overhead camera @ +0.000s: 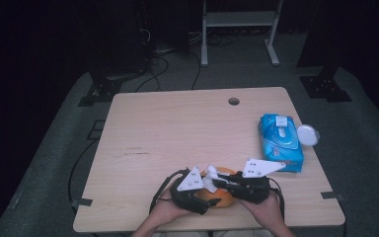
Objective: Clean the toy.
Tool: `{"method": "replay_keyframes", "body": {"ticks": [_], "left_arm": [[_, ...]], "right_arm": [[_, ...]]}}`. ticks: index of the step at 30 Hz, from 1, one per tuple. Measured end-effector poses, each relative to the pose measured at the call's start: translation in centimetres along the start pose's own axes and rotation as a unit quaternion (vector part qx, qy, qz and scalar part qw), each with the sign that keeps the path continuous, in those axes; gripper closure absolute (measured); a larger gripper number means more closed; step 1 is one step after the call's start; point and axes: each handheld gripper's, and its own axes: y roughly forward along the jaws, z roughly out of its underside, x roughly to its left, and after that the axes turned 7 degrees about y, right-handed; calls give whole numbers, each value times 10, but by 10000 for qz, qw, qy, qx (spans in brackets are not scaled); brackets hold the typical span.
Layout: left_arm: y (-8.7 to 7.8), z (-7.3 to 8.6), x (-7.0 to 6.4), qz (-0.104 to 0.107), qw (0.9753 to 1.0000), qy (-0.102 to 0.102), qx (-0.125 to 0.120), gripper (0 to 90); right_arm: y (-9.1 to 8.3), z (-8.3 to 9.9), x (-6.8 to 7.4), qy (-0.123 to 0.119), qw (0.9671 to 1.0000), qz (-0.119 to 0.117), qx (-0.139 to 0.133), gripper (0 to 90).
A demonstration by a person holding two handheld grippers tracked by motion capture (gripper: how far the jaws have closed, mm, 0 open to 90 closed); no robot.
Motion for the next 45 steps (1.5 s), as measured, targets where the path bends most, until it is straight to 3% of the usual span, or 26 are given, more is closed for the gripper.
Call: {"method": "replay_keyframes", "body": {"ticks": [2,4,6,8,9,12,14,17,20,22,24,27,30,33,34,37,40,43,45], "left_arm": [[-1,-1,0,14,10000,25,20,286],[-1,-1,0,19,10000,23,11,290],[-1,0,0,30,10000,45,1,290],[0,0,0,45,10000,58,-4,289],[1,0,0,54,10000,75,-17,289],[0,1,1,76,9999,74,1,292],[-3,3,3,103,9999,40,-15,297],[-5,3,5,121,9999,-29,-26,298],[-7,5,9,168,9998,-64,-35,300],[-8,6,12,204,9997,-144,-62,301],[-8,8,15,199,9995,-219,-103,301],[-10,10,19,173,9994,-289,-94,306],[-12,11,21,146,9994,-303,-108,313],[-11,12,22,185,9991,-359,-155,313],[-12,13,22,197,9991,-353,-149,313],[-14,15,25,228,9990,-360,-131,315],[-17,19,31,275,9981,-517,-178,316],[-19,22,35,316,9975,-598,-214,320],[-20,22,36,346,9976,-568,-191,322]], "right_arm": [[-3,0,-8,68,9999,78,4,805],[-9,4,-22,178,9992,354,26,805],[-17,9,-39,433,9975,560,-8,805],[-22,12,-45,550,9966,613,-40,805],[-22,11,-43,586,9968,532,-85,805],[-10,5,-24,297,9993,209,-63,804],[-6,3,-20,117,9997,236,4,804],[-12,7,-35,364,9987,353,-38,804],[-24,17,-56,761,9950,638,-83,805],[-29,18,-58,892,9939,613,-204,804],[-26,13,-49,801,9954,411,-314,804],[-16,9,-36,650,9974,155,-263,804],[-16,14,-48,812,9961,209,-280,804],[-21,21,-60,827,9943,633,-221,803],[-23,22,-62,908,9936,627,-253,803],[-23,16,-51,770,9949,527,-374,804],[-19,11,-39,552,9971,395,-356,804],[-16,19,-51,943,9941,303,-437,804],[-18,24,-59,1082,9921,444,-454,804]]}}
